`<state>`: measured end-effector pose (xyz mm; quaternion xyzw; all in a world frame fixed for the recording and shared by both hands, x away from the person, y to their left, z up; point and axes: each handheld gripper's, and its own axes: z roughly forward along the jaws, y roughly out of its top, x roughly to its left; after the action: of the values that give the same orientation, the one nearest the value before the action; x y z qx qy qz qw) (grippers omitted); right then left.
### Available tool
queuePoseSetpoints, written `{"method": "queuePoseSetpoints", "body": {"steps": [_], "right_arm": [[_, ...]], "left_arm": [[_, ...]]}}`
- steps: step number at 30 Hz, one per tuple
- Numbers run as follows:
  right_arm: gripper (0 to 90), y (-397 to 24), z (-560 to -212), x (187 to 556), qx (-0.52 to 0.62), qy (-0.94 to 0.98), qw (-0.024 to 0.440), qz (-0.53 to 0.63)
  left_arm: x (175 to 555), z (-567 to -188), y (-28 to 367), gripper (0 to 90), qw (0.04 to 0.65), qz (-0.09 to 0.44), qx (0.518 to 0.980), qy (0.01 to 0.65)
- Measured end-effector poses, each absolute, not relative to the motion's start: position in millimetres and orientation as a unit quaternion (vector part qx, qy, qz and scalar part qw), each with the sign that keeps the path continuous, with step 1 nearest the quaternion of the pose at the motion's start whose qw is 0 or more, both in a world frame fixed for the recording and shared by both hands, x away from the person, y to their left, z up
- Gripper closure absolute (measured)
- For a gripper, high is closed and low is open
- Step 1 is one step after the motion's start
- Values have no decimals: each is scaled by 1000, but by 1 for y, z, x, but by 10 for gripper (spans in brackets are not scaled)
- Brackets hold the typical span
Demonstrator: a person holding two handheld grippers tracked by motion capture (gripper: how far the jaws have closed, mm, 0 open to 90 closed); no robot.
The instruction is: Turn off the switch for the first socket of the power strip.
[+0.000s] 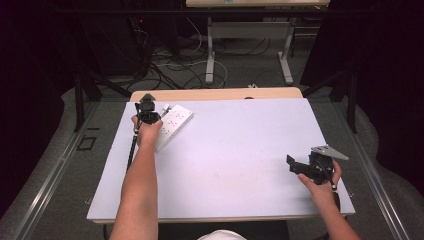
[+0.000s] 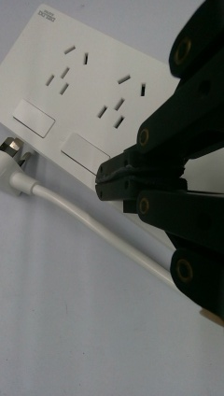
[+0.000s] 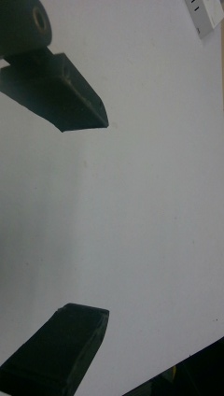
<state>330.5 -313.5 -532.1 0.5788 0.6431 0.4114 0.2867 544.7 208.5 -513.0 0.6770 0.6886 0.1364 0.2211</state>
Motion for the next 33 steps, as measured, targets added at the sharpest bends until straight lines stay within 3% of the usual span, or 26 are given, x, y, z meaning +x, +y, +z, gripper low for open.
{"method": "queuePoseSetpoints", "body": {"steps": [33], "right_arm": [[71, -314, -533, 332, 584, 642, 277, 411]], "left_arm": [[545, -516, 205, 900, 225, 145, 684, 679]]}}
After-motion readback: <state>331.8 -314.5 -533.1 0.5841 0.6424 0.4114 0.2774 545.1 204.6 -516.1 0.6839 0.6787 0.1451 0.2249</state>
